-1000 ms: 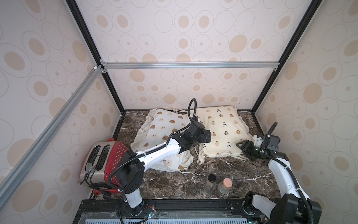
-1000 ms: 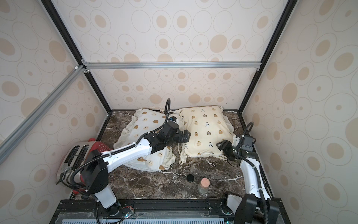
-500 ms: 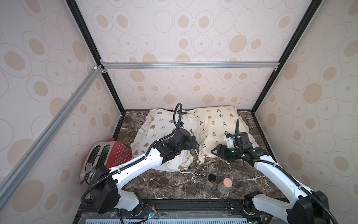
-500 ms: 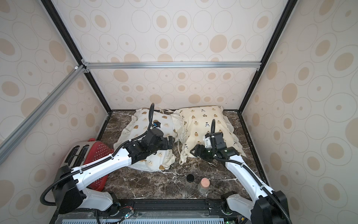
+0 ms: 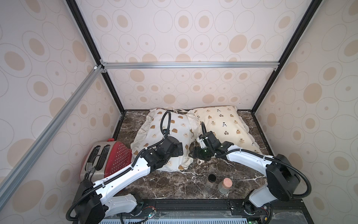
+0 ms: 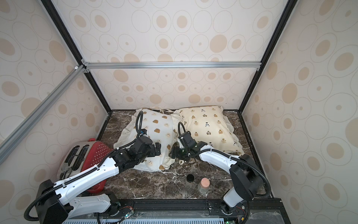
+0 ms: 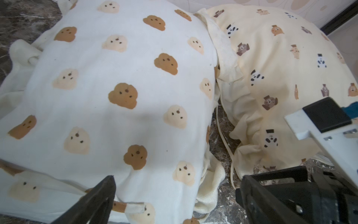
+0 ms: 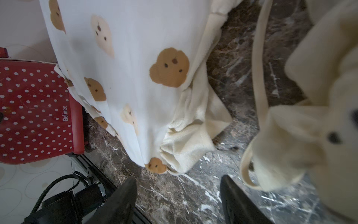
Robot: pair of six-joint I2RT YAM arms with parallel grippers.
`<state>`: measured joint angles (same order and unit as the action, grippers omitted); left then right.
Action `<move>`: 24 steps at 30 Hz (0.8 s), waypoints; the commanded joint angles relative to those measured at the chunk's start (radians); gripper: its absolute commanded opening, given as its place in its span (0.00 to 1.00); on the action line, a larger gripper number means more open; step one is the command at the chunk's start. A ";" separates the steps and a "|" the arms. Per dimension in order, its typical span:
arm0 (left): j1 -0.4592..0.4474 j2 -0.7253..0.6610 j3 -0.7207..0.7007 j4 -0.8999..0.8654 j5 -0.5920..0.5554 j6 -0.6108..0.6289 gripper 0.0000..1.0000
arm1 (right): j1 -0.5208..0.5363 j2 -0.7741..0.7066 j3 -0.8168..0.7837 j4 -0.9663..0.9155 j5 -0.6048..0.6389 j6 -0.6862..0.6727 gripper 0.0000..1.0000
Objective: Zip up pillowcases
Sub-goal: Pick up the pillowcase from the center of the board.
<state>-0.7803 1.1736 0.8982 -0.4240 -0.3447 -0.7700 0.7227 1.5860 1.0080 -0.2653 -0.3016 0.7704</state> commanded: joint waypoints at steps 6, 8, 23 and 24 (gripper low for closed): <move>0.028 -0.040 -0.039 -0.071 -0.066 -0.034 0.99 | 0.056 0.162 0.077 0.160 0.030 0.051 0.65; 0.030 -0.042 -0.040 -0.080 -0.075 -0.033 0.99 | 0.059 0.194 0.096 0.172 0.040 0.048 0.64; 0.041 -0.084 -0.056 -0.103 -0.100 -0.040 0.99 | 0.057 0.321 0.155 0.166 0.152 -0.020 0.08; 0.041 -0.088 -0.056 -0.105 -0.103 -0.042 0.99 | 0.057 0.319 0.161 0.160 0.164 -0.032 0.04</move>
<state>-0.7494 1.1080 0.8379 -0.4927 -0.4183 -0.7906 0.7776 1.8946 1.1385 -0.0834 -0.2024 0.7647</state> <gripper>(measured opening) 0.994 0.069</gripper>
